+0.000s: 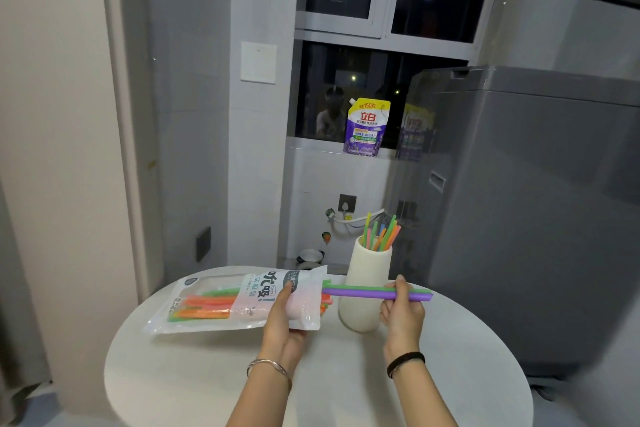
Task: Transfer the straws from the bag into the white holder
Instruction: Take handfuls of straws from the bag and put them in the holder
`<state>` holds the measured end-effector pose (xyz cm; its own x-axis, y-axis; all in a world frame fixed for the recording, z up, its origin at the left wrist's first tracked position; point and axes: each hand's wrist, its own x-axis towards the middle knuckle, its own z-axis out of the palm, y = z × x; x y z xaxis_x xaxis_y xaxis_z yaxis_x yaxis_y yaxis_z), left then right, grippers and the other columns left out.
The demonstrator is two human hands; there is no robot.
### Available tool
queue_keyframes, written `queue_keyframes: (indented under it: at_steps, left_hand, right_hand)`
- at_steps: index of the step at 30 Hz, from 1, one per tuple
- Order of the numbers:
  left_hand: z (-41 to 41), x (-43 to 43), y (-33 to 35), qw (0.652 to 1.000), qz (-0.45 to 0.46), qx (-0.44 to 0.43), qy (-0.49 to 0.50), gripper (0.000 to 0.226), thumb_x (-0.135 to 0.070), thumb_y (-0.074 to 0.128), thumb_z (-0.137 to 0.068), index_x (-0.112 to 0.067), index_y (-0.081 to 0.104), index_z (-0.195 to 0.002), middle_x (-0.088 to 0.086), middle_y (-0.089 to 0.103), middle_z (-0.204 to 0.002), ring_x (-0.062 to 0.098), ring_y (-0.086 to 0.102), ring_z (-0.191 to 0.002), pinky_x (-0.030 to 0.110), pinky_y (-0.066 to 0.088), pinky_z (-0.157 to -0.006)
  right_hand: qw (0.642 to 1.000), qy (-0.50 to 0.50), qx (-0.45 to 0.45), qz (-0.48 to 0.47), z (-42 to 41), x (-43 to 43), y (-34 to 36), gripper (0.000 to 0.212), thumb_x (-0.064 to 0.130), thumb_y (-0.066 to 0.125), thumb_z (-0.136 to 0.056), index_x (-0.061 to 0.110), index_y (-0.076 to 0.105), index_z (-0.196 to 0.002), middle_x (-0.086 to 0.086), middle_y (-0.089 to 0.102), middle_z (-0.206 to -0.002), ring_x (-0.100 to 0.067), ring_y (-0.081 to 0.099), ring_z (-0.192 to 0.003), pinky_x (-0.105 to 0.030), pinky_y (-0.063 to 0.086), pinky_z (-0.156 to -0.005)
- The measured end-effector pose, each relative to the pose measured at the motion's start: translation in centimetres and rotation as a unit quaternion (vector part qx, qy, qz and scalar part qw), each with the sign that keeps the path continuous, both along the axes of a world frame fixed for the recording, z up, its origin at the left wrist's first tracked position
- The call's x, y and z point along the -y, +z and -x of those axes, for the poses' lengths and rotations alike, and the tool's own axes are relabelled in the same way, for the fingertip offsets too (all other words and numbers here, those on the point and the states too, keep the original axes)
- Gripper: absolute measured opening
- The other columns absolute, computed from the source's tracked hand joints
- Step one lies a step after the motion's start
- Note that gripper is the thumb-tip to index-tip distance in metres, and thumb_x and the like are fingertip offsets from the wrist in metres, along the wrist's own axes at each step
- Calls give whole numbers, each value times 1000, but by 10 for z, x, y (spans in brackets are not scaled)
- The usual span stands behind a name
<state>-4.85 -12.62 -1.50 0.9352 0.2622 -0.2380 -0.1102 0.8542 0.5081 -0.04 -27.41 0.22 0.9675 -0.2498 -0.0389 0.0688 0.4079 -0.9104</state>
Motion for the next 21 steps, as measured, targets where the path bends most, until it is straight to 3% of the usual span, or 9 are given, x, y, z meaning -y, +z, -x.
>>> queue_keyframes:
  at_steps: [4,7,14,16,18,20,21]
  left_hand:
    - [-2,7,-2,1000,-12,-21,-6,25,-19,54,-94,-5,57,-116,23,66,-101,32,69,-63,32,57,-47]
    - [-3,14,0,999,11,-28,13,16,-13,56,-93,-12,58,-109,13,68,-91,28,63,-76,34,57,-44]
    - [-4,11,4,1000,8,-2,-3,21,-16,52,-95,-3,57,-112,24,71,-93,35,68,-61,30,57,-46]
    - [-6,9,4,1000,14,-4,7,19,-15,54,-95,-4,57,-110,21,73,-81,34,70,-56,33,58,-47]
    - [-9,8,1,999,28,-12,17,31,-14,56,-94,-1,55,-122,25,71,-101,38,73,-82,38,59,-62]
    - [-14,7,-2,999,36,-36,20,47,-15,57,-93,-1,48,-137,27,57,-132,42,56,-121,42,55,-78]
    - [-14,7,-2,998,37,-39,17,50,-16,57,-93,-2,46,-139,27,52,-138,43,49,-129,41,56,-76]
  right_hand:
    - [992,96,11,79,4,-11,-5,28,29,56,-91,11,57,-70,2,40,-46,-8,32,-36,-17,25,-37]
    - [980,154,19,122,7,-21,-6,25,24,54,-93,11,59,-72,0,47,-48,-8,37,-37,-18,28,-39]
    - [984,24,105,139,-12,3,20,31,16,45,-96,12,51,-66,-3,41,-49,-13,39,-43,-19,34,-40]
    - [978,-13,136,160,-23,16,36,32,18,45,-96,12,48,-65,-2,39,-50,-9,39,-42,-18,34,-40]
    - [971,-41,162,172,-35,29,55,34,17,46,-96,14,47,-62,0,39,-49,-3,39,-37,-17,35,-39]
    - [963,-67,189,178,-45,41,74,36,16,46,-95,15,47,-59,-1,40,-51,-2,41,-37,-18,35,-41]
    - [958,-81,200,186,-50,47,82,37,15,45,-95,16,47,-59,-3,41,-52,-6,43,-41,-19,37,-43]
